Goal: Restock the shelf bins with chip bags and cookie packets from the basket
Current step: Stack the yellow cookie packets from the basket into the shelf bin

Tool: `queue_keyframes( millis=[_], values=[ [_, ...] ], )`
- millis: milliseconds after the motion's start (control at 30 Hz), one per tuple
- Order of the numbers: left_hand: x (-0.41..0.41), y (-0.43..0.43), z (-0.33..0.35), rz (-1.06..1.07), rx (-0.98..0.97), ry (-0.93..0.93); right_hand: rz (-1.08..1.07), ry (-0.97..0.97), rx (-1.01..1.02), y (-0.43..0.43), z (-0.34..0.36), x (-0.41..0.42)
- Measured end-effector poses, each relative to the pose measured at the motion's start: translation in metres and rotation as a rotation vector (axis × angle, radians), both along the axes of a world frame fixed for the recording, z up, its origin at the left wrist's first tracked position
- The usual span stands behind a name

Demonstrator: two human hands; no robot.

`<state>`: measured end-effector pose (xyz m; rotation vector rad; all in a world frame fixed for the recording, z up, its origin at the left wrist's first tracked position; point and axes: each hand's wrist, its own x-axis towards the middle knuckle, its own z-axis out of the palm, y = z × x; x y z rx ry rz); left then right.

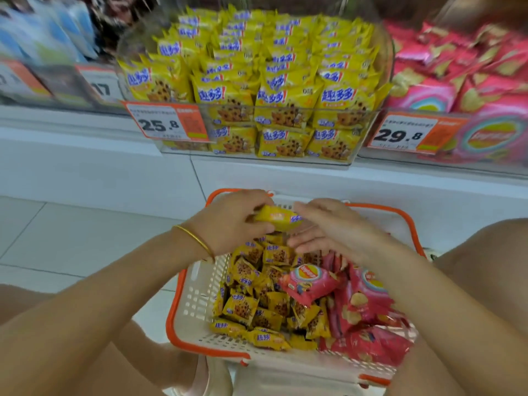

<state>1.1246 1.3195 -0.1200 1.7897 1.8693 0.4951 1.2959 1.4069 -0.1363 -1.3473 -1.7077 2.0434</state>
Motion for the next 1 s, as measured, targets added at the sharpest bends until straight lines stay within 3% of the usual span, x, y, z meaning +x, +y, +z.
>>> queue_keyframes(
  millis=[67, 100, 233, 333, 400, 467, 533, 567, 667, 833, 900, 1000],
  values=[
    [-0.007, -0.001, 0.016, 0.104, -0.057, -0.351, 0.037, -0.076, 0.356, 0.002, 0.018, 0.002],
    [-0.009, -0.002, 0.023, 0.125, -0.062, -0.463, 0.036, -0.02, 0.395, 0.003, 0.028, 0.003],
    [-0.013, -0.006, 0.045, 0.162, -0.023, -0.701, 0.1, 0.222, 0.219, 0.003, 0.064, -0.006],
    [-0.013, -0.006, 0.053, 0.222, 0.076, -0.847, 0.087, 0.296, 0.258, 0.001, 0.079, -0.015],
    [-0.012, -0.006, 0.05, 0.339, 0.306, -0.714, 0.019, 0.306, 0.289, 0.0, 0.08, -0.024],
    [-0.012, -0.008, 0.048, 0.337, 0.593, -0.313, -0.074, 0.312, 0.279, -0.002, 0.084, -0.034],
    [-0.012, -0.011, 0.051, 0.231, 0.658, -0.062, -0.129, 0.397, 0.254, -0.004, 0.094, -0.044],
    [-0.012, -0.012, 0.055, 0.213, 0.606, -0.064, -0.115, 0.455, 0.243, -0.005, 0.101, -0.048],
    [-0.012, -0.009, 0.078, 0.209, 0.444, -0.363, -0.061, 0.589, 0.196, -0.007, 0.123, -0.057],
    [-0.038, 0.009, 0.111, 0.413, 0.499, -0.722, -0.082, 0.408, 0.534, 0.01, 0.148, -0.075],
    [-0.046, 0.018, 0.121, 0.403, 0.494, -0.726, -0.052, 0.364, 0.531, 0.023, 0.155, -0.085],
    [-0.054, 0.032, 0.132, 0.377, 0.513, -0.57, 0.049, 0.452, 0.263, 0.038, 0.163, -0.103]
  ],
)
